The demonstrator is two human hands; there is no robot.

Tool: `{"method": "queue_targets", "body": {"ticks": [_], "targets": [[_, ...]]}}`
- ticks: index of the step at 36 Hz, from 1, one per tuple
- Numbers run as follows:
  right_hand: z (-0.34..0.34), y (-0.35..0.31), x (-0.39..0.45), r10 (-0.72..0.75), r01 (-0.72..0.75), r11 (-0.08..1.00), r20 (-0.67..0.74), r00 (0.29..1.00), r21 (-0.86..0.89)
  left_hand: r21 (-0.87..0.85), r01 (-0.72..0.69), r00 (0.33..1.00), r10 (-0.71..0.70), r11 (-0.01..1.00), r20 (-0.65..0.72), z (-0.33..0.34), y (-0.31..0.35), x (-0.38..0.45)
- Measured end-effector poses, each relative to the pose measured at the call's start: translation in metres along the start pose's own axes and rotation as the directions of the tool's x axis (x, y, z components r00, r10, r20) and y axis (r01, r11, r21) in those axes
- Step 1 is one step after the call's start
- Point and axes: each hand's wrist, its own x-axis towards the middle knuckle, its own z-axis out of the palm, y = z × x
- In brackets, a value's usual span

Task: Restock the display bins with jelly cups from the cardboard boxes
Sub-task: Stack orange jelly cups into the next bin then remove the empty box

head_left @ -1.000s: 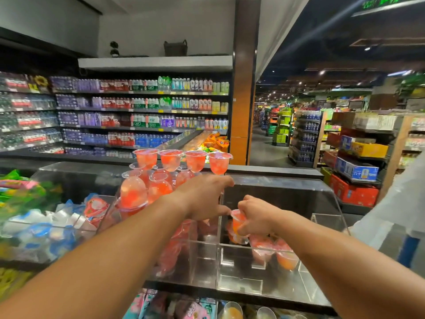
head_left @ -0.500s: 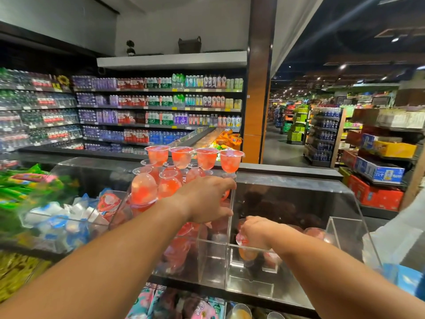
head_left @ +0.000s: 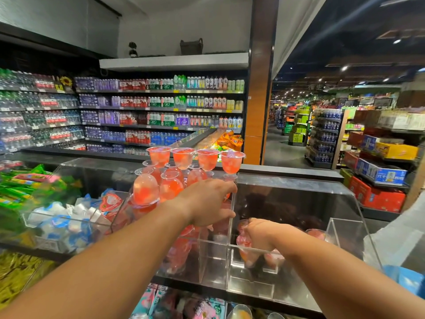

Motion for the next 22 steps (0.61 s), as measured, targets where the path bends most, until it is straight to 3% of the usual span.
{"method": "queue_targets", "body": {"ticks": [2, 8, 12, 14, 17, 20, 22], "targets": [[-0.005, 0.0, -0.007, -0.021, 0.02, 1.0, -0.011, 1.0, -0.014, -0.013, 0.0, 1.0, 0.0, 1.0, -0.003, -0.001, 0.0, 0.001], [-0.028, -0.006, -0.039, -0.054, 0.05, 0.999, -0.281, 0.958, -0.019, -0.056, 0.012, 0.999, -0.013, 0.998, -0.031, -0.004, 0.01, 0.012], [-0.047, -0.008, -0.065, -0.086, 0.17, 0.971, -0.42, 0.904, 0.167, -0.158, 0.01, 0.994, -0.027, 0.987, -0.104, -0.007, 0.025, 0.022], [-0.05, -0.009, -0.073, -0.06, 0.228, 0.912, -0.437, 0.897, 0.341, -0.185, -0.001, 0.989, -0.026, 0.983, -0.145, -0.007, 0.032, 0.028], [-0.049, -0.012, -0.08, -0.032, 0.338, 0.729, -0.464, 0.885, 0.595, -0.288, -0.013, 0.976, -0.05, 0.957, -0.21, -0.005, 0.042, 0.038], [-0.05, -0.009, -0.085, 0.019, 0.403, 0.594, -0.513, 0.858, 0.696, -0.42, -0.022, 0.956, -0.105, 0.907, -0.275, -0.006, 0.053, 0.044], [-0.05, -0.003, -0.088, 0.082, 0.369, 0.554, -0.49, 0.868, 0.746, -0.523, -0.024, 0.94, -0.158, 0.852, -0.301, -0.007, 0.056, 0.048]]}}
